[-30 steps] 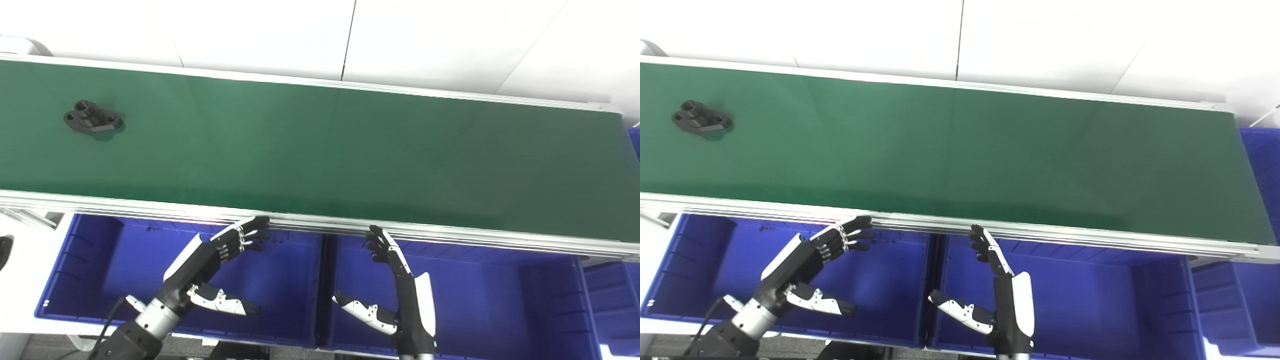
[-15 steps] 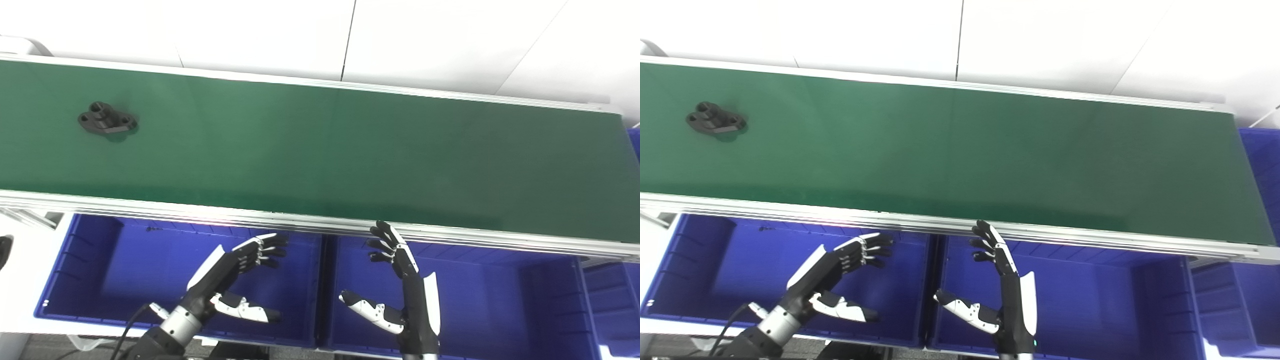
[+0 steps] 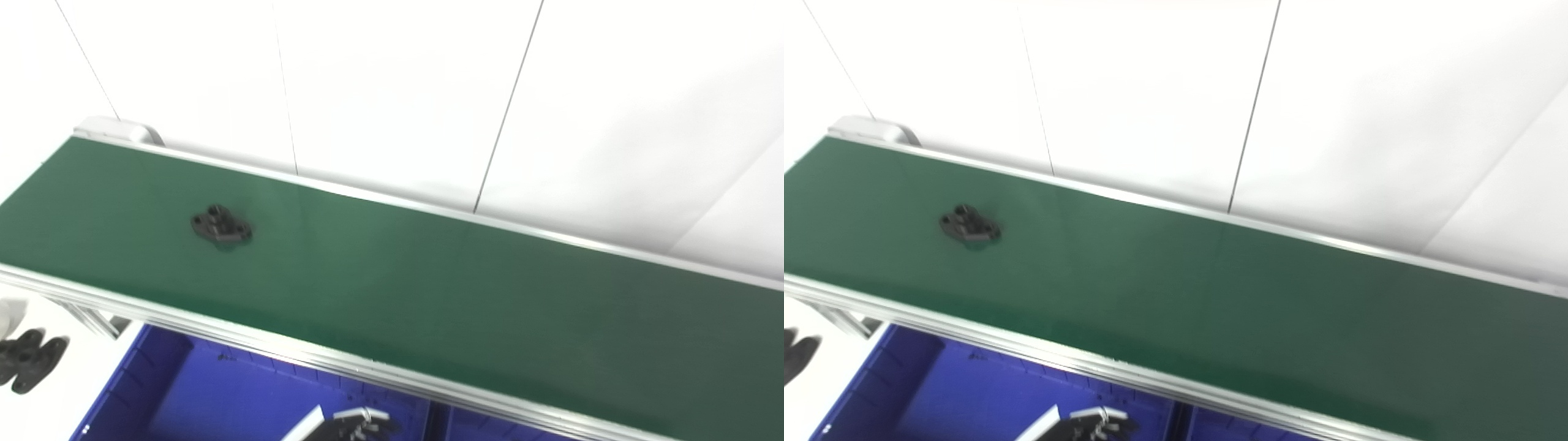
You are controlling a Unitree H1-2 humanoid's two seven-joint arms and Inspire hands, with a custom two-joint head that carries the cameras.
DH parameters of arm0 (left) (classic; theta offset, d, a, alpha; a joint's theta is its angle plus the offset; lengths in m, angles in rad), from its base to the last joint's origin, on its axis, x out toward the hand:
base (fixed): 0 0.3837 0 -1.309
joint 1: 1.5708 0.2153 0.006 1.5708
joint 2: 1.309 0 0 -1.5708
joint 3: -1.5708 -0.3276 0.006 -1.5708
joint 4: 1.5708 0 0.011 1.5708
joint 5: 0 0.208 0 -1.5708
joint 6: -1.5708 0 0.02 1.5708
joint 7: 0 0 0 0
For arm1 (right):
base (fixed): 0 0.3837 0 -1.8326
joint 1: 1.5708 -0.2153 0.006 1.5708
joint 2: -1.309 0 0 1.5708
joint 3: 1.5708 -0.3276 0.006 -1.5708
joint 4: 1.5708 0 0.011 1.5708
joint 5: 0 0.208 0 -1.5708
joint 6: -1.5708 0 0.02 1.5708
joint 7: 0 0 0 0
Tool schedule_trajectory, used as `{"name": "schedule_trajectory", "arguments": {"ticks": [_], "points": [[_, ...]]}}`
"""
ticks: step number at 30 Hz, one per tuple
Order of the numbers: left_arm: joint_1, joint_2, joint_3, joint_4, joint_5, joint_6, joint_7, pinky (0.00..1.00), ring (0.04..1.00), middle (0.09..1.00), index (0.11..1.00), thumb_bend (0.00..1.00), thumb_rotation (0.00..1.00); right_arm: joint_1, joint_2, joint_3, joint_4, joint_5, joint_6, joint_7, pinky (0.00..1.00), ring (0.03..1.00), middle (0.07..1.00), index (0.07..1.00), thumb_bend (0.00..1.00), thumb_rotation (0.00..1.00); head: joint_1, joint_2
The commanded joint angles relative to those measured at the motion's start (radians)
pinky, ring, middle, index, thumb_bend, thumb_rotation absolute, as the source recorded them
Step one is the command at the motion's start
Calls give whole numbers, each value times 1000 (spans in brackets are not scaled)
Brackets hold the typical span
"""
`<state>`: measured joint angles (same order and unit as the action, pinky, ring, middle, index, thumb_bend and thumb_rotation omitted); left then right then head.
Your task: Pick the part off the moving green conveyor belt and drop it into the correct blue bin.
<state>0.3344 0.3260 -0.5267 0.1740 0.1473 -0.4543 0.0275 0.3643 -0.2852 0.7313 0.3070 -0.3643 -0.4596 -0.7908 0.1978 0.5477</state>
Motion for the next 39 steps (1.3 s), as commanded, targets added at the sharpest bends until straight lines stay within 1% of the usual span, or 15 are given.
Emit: {"name": "schedule_trajectory", "arguments": {"ticks": [1,3,5,7,9,15,18,21,24,26,30,34,36,38,39], "points": [[-17,22,-31,-25,12,-16,74,627,731,785,743,861,183,-14,10,2,-18,-14,-10,-16,700,799,879,927,617,383,6,-5],[-22,38,-57,-33,18,-16,108,623,726,782,740,864,176,-15,10,1,-16,-14,-10,-15,705,812,880,929,616,393,11,-5],[-29,50,-81,-38,16,-16,135,620,725,780,740,863,176,-16,9,5,-17,-4,-10,-16,722,823,883,931,616,376,11,-6],[-34,59,-101,-42,15,-16,163,618,722,778,738,862,170,-17,9,7,-15,-3,-10,-19,728,811,879,927,623,352,11,-6],[-39,69,-121,-48,17,-16,193,613,719,775,735,865,167,-18,9,6,-13,-7,-10,-20,713,812,881,932,621,382,10,-1],[-54,98,-176,-60,20,-16,268,614,719,774,730,864,172,-14,10,1,-20,0,-10,-15,706,818,889,932,633,391,16,5],[-59,108,-196,-69,21,-16,295,617,721,777,730,864,175,-14,8,0,-19,0,-10,-14,731,822,888,935,641,415,17,10],[-65,117,-215,-85,33,-16,330,610,714,773,727,864,209,-14,5,0,-22,1,-10,-10,726,825,889,940,633,418,18,14],[-60,116,-216,-102,18,-16,341,613,715,772,725,869,219,-12,2,-1,-28,-1,-10,-10,717,821,885,936,627,416,21,22],[-56,113,-210,-112,11,-16,343,623,721,775,728,871,250,-11,1,-4,-32,-4,-10,-10,712,816,881,933,625,422,24,27],[-38,99,-177,-149,-40,-16,314,644,736,791,745,850,220,-4,1,-15,-41,-4,-10,1,723,816,887,938,609,436,30,31],[-19,77,-144,-178,-46,-16,313,634,722,773,739,850,209,-6,-2,-15,-45,-5,-10,1,725,818,890,940,582,414,32,36],[-17,71,-143,-186,-22,-16,339,616,702,751,724,837,193,-7,-3,-16,-44,-9,-10,0,717,817,890,941,562,399,34,38],[-21,68,-154,-187,21,-16,393,567,644,698,686,814,132,-5,-4,-17,-47,-7,-10,4,716,824,897,948,540,406,35,39],[-25,69,-161,-186,40,-16,417,555,629,685,677,804,117,-4,-5,-17,-49,-4,-10,6,723,828,899,949,534,404,37,40]]}}
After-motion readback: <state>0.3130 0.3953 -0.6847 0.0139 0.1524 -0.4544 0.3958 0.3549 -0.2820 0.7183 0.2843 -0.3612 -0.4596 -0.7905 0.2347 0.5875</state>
